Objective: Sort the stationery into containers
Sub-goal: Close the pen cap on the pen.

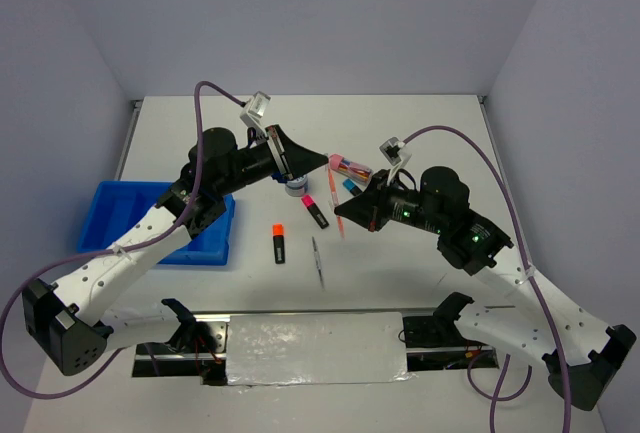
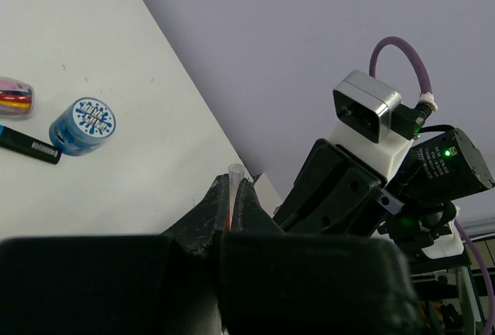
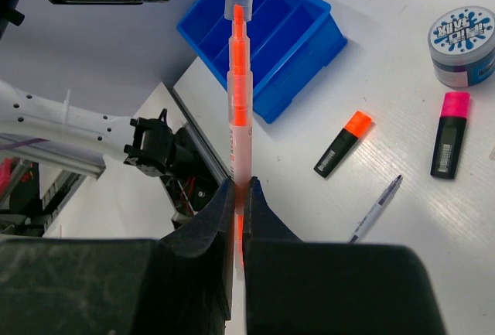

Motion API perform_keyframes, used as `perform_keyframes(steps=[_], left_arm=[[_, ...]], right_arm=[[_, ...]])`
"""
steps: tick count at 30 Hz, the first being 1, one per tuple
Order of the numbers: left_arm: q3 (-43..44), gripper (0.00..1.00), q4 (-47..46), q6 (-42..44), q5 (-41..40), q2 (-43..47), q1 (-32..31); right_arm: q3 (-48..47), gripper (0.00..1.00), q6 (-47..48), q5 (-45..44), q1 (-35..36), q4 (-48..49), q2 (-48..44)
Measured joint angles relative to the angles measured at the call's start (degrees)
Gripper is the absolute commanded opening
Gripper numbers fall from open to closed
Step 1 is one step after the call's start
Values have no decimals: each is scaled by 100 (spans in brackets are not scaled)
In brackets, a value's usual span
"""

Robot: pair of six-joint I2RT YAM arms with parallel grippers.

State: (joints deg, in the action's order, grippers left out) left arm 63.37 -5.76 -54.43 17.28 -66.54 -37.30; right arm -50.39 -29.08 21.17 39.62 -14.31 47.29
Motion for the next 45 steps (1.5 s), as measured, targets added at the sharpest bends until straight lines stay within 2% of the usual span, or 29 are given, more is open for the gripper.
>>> perform_keyframes(steps=[19, 26, 29, 30, 31, 32, 35, 38, 44, 45], left_arm=[[-166, 0, -358, -127, 83, 57, 31], [-166, 0, -544, -52, 197, 68, 98], [-162, 15, -538, 63, 254, 66, 125], [-153, 26, -516, 105, 258, 66, 125], [-136, 31, -485, 170, 258, 68, 125], [-109, 35, -439, 208, 260, 70, 125], [-55, 37, -210, 321, 400, 76, 70], [11, 35, -85, 365, 494, 76, 39], [70, 15, -118, 452, 629, 74, 39], [72, 8, -142, 479, 658, 72, 42]], right_arm=[[-472, 0, -195, -114, 0, -2, 385], [-774, 0, 50, -131, -52, -155, 575], [-802, 0, 203, 26, -79, -140, 669], [-802, 0, 227, 83, -90, -122, 693], [-802, 0, 245, 138, -92, -109, 706], [-802, 0, 260, 195, -101, -81, 717], [-817, 0, 302, 243, -105, 225, 726], [-817, 0, 306, 291, -105, 382, 728], [-894, 0, 308, 302, -105, 400, 750], [-909, 0, 304, 306, -105, 398, 756]])
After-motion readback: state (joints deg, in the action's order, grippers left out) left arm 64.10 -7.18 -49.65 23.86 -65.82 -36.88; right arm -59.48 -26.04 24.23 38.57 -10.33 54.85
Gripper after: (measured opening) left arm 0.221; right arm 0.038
